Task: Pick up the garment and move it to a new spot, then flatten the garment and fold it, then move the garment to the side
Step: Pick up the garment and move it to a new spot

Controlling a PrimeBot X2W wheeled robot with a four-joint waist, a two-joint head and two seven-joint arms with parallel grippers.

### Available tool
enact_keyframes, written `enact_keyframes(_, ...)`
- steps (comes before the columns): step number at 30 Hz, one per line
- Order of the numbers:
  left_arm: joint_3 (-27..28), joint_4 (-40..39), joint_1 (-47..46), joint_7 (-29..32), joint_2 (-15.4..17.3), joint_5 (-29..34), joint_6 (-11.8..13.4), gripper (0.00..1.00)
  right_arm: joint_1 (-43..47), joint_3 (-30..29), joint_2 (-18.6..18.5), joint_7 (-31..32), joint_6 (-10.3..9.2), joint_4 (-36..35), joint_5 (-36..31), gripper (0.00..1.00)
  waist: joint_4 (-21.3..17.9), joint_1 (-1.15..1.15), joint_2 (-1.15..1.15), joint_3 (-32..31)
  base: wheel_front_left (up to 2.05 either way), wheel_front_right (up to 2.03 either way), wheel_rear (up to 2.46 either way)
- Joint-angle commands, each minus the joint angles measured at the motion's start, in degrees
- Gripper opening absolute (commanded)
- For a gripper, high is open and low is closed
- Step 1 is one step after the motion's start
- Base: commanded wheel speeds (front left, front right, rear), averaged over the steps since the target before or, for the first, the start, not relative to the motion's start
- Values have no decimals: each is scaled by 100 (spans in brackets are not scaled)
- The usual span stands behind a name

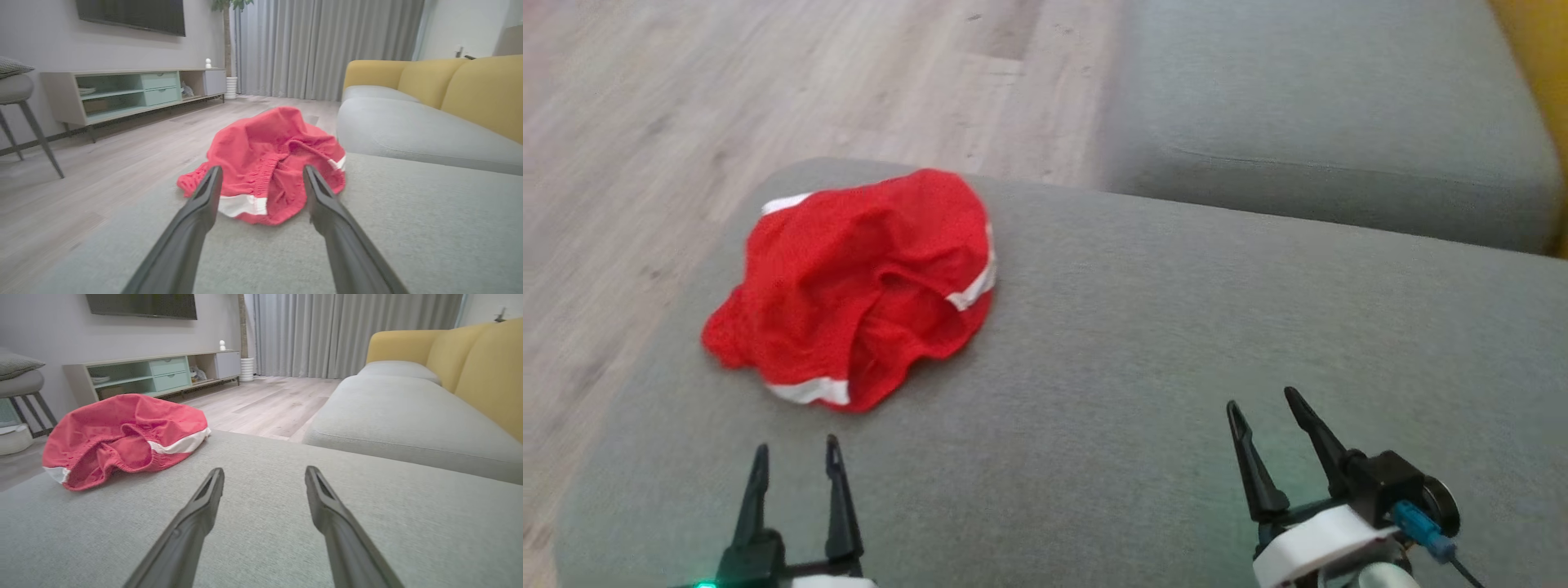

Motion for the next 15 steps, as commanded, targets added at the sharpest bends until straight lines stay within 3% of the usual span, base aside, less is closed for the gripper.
enact_keyframes(1, 219, -206, -198, -56, 9, 55, 9, 100, -150, 115, -39, -63, -4, -206, 21, 100, 186, 0, 0, 53, 0, 0, 0)
enact_keyframes(9, 444, -818, -492, -56, 10, 284, 2, 100, -145, -34, -39, -63, -4, -289, -130, 100, 437, 0, 0, 369, 0, 0, 0)
enact_keyframes(15, 607, -1591, -1357, -56, 279, 442, -349, 100, -323, -206, -189, -63, -4, -434, -495, 100, 416, 0, 0, 1161, 0, 0, 0)
